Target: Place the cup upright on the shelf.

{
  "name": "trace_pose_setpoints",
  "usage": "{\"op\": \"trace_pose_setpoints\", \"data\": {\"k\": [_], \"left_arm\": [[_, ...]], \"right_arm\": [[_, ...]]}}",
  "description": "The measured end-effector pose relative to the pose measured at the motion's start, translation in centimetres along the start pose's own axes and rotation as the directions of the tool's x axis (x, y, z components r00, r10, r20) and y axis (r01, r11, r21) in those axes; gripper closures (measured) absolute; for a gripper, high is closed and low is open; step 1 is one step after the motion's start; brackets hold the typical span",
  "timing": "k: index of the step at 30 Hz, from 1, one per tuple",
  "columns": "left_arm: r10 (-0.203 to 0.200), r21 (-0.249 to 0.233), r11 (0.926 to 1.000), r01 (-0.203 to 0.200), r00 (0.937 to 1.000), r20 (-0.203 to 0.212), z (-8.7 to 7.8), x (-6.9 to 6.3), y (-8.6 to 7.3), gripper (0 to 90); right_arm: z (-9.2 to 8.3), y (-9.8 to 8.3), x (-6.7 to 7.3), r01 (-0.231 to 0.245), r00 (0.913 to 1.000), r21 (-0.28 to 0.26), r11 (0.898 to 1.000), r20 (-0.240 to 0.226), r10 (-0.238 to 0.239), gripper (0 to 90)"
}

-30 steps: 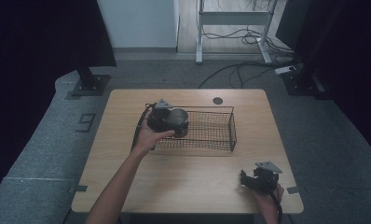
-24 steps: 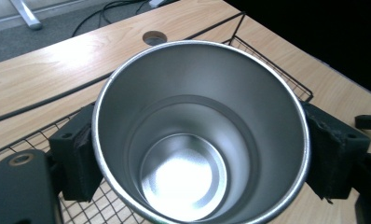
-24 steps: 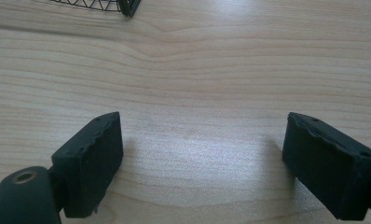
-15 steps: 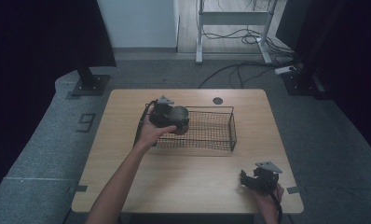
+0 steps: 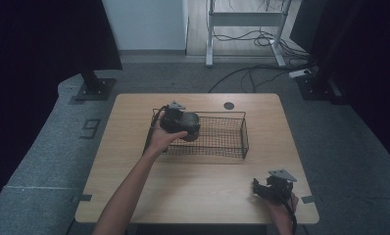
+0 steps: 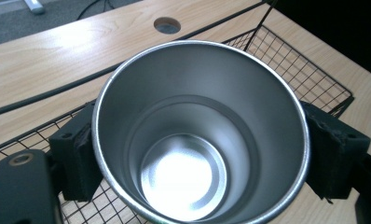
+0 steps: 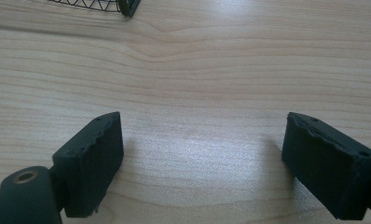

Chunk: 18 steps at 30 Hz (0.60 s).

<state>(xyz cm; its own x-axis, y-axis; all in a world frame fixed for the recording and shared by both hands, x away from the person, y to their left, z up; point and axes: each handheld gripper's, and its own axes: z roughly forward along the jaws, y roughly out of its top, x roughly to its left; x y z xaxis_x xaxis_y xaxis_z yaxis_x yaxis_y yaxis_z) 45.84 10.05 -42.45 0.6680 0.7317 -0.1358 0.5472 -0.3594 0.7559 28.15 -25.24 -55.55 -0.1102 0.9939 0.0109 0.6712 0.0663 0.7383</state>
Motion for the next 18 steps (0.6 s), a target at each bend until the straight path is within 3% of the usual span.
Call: {"op": "trace_pose_setpoints", "data": {"k": [10,18], "left_arm": [[0.001,0.028,0.9996,-0.001,1.0000,0.001,1.6,0.0,-0.4,14.8],[-0.035,0.038,0.9987,0.035,0.9994,0.008,2.6,0.3,-1.0,14.7]], "right_arm": [[0.0,0.0,0.0,0.002,1.0000,-0.001,1.000,0.000,-0.002,12.5],[0.0,0.0,0.0,0.000,1.0000,0.000,1.000,0.000,0.000,12.5]]}}
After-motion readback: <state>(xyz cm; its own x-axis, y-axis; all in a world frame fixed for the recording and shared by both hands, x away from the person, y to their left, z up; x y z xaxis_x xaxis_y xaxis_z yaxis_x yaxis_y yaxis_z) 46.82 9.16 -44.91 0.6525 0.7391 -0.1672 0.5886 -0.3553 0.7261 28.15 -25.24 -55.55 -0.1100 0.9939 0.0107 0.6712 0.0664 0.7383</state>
